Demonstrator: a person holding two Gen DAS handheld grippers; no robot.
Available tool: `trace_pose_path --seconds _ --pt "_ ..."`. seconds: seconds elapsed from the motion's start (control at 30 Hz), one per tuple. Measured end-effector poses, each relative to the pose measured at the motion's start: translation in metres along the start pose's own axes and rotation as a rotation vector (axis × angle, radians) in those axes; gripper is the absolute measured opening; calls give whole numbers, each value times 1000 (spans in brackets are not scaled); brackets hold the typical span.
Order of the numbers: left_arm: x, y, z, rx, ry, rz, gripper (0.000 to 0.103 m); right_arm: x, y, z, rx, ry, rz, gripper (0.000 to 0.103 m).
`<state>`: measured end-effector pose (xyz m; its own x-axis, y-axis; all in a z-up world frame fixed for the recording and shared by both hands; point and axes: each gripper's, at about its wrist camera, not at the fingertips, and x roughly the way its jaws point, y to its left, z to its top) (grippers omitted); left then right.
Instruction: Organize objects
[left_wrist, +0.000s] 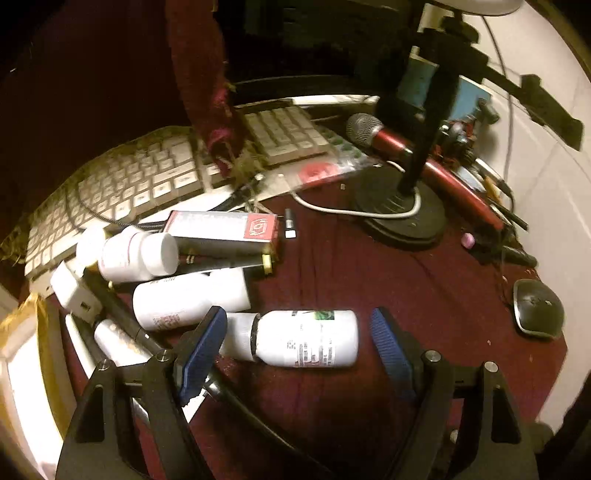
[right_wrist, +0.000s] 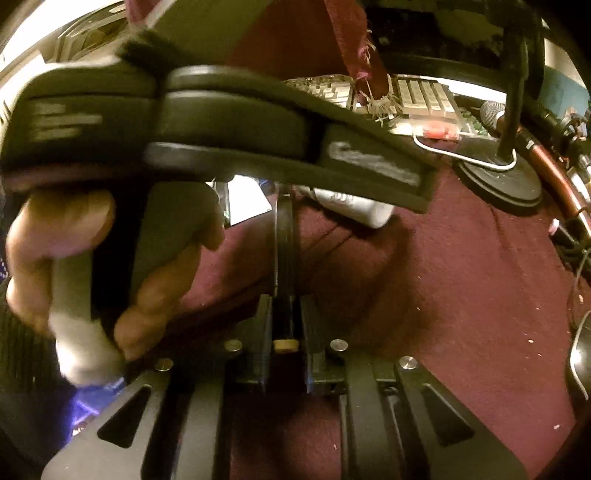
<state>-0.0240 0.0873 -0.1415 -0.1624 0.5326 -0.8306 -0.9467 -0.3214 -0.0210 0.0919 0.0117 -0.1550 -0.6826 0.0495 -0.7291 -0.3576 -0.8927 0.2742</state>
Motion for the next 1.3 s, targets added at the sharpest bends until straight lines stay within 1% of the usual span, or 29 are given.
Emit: trace_pose_path --seconds 0.07,0.13,0.17,0.2,0.3,0.37,0.4,0.47,0.5,0.57,0.63,0.73,0.83,0.97,1.03,1.13,1.3 --pt "3 7 -1 -32 0 10 75 -8 -4 -6 -17 4 -7 12" --pt "1 12 -5 -52 0 -12 75 -19 -12 -11 -11 2 -13 12" --pt "-1 16 -7 -67 -1 -35 75 -26 -18 -14 3 -6 -17 12" --pt "-1 18 -8 -77 3 -48 75 -30 -18 -15 11 -8 -22 12" --pt "0 23 -9 -101 1 -62 75 -43 -37 -8 44 -23 -35 13" --pt "4 25 -9 -131 8 -90 75 -52 -40 -7 47 -36 -33 13" --pt "5 25 -9 -138 9 -95 75 -56 -40 -9 46 -42 -35 14" --pt "4 20 -10 -128 6 -81 75 -63 -39 -11 59 -46 -49 14" --pt "3 18 -11 -119 7 -76 75 -58 -44 -9 52 -34 -43 14" --pt "2 17 -14 -113 12 -68 75 -52 -54 -8 48 -24 -73 16" --pt "5 20 -17 -120 21 -58 74 -53 -62 -9 96 -25 -88 17" --pt "11 36 -22 -196 48 -62 74 -52 -64 -9 121 -31 -117 20" --pt "9 41 -25 -220 46 -65 74 -50 -64 -6 135 -39 -131 22" --pt "7 34 -25 -216 31 -65 74 -47 -64 -7 139 -31 -150 24" --pt "11 31 -25 -212 30 -45 74 -46 -66 -7 145 -25 -151 24" --pt "10 24 -27 -180 31 -17 73 -47 -69 -7 158 -37 -145 24" --pt "-2 16 -44 -149 32 -55 73 -49 -68 -6 161 -48 -140 24"
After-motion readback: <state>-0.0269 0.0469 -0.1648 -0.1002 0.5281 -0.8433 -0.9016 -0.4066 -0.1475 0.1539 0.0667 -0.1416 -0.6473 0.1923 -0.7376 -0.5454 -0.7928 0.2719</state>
